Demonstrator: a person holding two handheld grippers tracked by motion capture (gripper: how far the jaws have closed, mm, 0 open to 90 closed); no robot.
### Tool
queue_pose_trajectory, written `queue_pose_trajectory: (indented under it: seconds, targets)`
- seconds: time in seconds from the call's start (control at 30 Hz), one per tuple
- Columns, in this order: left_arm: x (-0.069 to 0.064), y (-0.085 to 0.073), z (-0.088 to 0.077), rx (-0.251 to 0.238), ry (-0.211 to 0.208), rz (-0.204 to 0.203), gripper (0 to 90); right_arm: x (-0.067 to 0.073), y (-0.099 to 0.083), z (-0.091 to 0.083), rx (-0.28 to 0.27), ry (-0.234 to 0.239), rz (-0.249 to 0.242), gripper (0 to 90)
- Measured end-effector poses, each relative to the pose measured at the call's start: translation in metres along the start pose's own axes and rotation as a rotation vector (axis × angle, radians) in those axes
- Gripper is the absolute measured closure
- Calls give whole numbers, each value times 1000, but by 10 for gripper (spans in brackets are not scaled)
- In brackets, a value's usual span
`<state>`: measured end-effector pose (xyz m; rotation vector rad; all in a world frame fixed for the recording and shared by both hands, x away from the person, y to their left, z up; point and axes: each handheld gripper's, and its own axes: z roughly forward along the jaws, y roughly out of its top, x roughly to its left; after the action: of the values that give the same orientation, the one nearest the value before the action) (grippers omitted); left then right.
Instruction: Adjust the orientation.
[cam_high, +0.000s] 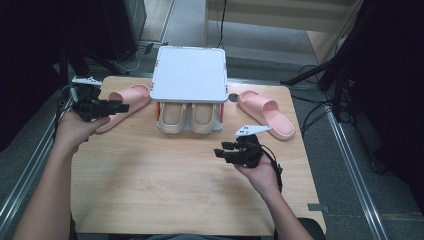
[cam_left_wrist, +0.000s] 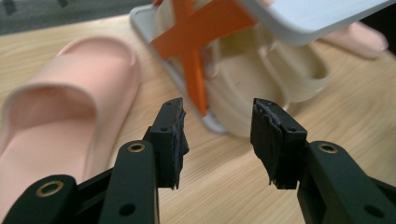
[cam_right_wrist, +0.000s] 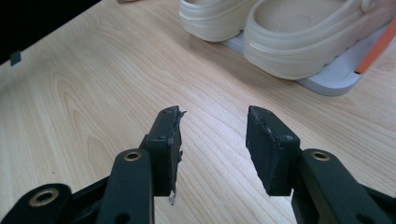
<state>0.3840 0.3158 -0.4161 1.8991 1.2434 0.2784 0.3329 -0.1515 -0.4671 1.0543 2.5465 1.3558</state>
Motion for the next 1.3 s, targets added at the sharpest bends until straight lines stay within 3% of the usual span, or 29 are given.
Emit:
queue_pose_trajectory:
  seconds: [0.13, 0.23, 0.47, 0.6, 0.63, 0.7, 0.73, 0.8, 0.93, 1.13, 1.3]
  targets:
    - [13, -8, 10, 31, 29, 0, 545, -4, 2, -1, -9, 7, 17, 560]
    - [22, -11, 17, 40, 19, -16, 547, -4, 2, 1, -2, 5, 14, 560]
    - [37, -16, 30, 51, 43, -7, 558, -3, -2, 1, 1, 1, 19, 560]
    - [51, -18, 41, 63, 58, -27, 565, -1, -9, -6, 1, -18, 28, 558]
    - [55, -18, 46, 75, 85, -16, 569, -1, -10, -8, -1, -25, 34, 557]
    - [58, -18, 48, 78, 85, -12, 571, -1, -13, -11, -8, -30, 36, 557]
    - [64, -19, 53, 68, 78, -36, 571, -2, -14, -12, -9, -37, 42, 557]
    - [69, -21, 57, 62, 81, -44, 575, -2, -16, -15, -8, -43, 52, 557]
    - [74, -23, 62, 57, 86, -53, 580, -2, -19, -18, -13, -49, 62, 556]
    - [73, -16, 73, 76, 101, -26, 594, -1, -22, -17, -5, -55, 61, 556]
    - [76, -16, 80, 65, 112, -37, 604, 1, -25, -17, 1, -58, 68, 554]
